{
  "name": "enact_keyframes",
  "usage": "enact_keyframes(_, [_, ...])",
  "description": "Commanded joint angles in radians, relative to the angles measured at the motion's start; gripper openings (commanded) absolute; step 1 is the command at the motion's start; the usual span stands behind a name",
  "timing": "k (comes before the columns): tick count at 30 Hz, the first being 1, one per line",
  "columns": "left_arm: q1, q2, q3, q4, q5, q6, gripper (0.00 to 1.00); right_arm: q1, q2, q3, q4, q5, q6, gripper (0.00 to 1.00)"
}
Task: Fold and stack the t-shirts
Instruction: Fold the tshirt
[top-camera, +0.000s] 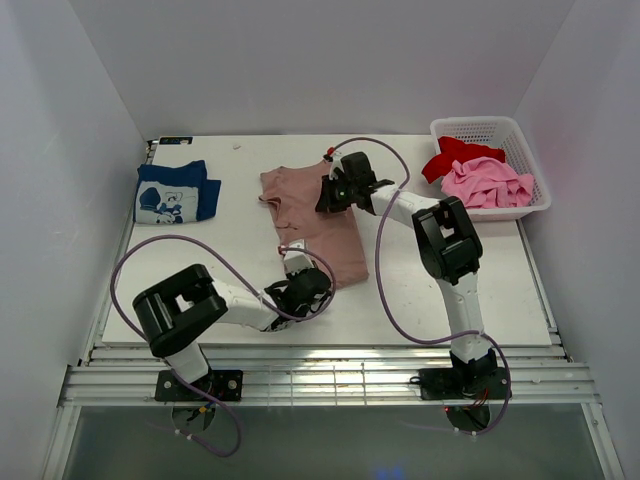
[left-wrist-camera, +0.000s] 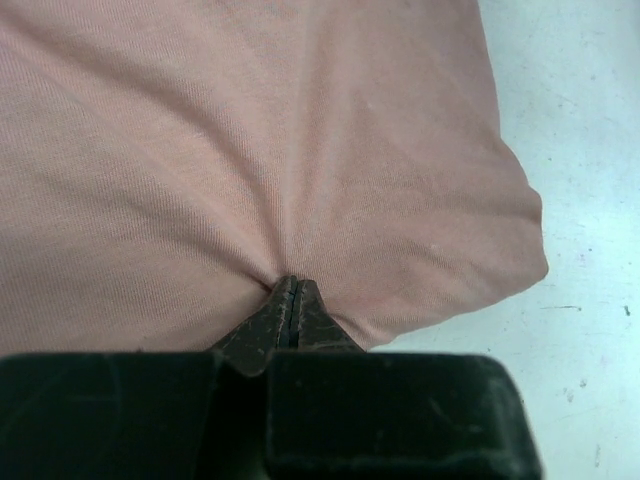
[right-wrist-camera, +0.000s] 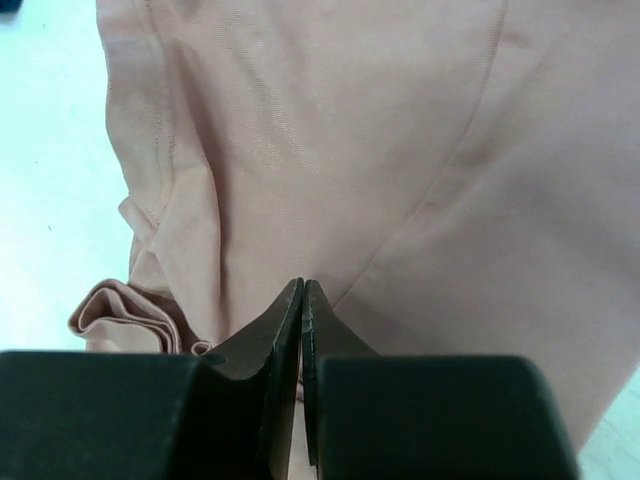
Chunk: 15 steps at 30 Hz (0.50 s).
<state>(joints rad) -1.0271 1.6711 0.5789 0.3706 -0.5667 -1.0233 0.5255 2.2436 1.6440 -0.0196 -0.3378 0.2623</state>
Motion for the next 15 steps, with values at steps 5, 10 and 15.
enact_keyframes(5, [-0.064, -0.022, 0.102, -0.626, -0.091, 0.016, 0.00, 0.007, -0.339, -0.140, -0.049, 0.212, -0.075, 0.11])
enact_keyframes(10, [-0.074, -0.120, 0.131, -0.823, -0.174, -0.049, 0.00, 0.033, -0.576, -0.361, -0.077, 0.405, -0.089, 0.19])
enact_keyframes(15, [-0.122, -0.255, 0.104, -0.933, -0.229, -0.142, 0.00, 0.073, -0.737, -0.606, -0.092, 0.470, -0.034, 0.34])
